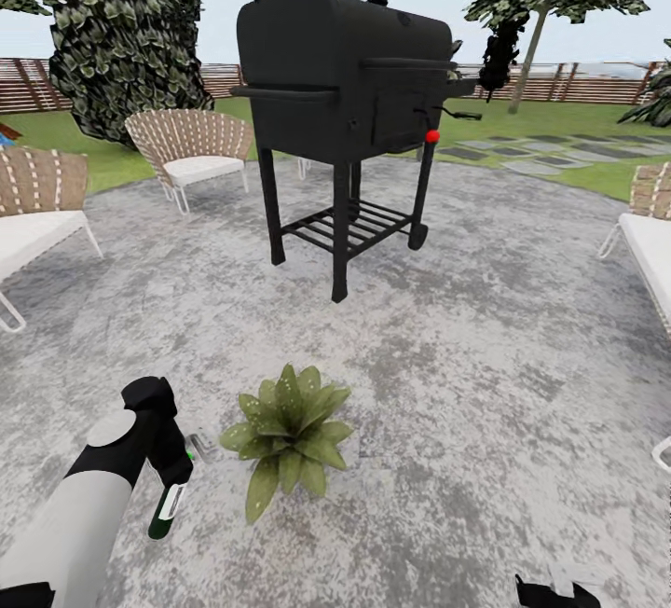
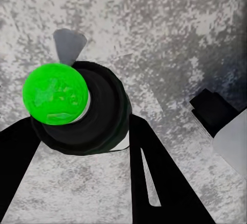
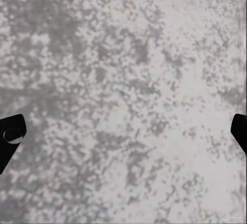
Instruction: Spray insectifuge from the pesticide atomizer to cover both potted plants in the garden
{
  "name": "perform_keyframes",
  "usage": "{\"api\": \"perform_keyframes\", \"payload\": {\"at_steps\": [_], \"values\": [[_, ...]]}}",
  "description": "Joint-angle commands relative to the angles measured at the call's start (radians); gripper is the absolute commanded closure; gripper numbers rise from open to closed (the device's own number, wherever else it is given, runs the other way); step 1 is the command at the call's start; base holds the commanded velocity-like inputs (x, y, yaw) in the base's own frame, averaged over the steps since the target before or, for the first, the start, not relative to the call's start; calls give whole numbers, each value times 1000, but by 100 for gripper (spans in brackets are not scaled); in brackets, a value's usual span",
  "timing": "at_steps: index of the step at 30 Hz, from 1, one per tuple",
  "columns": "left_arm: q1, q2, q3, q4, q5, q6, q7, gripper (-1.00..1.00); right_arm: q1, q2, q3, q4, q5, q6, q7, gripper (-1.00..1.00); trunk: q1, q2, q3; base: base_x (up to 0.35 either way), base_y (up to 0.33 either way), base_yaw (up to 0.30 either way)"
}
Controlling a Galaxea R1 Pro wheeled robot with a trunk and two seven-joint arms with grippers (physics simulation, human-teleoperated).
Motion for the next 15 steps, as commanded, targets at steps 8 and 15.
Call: {"api": "perform_keyframes", "payload": {"at_steps": [8,15], "values": [[-1,1,1,-2,-8,11,-9,100,-1,-1,-8,1,6,-4,6,-100,0,0,-1,20,-261,1],[-1,2,2,-2,-8,11,-9,100,-1,4,-7,2,6,-4,5,-100,0,0,-1,-121,-258,149]]}}
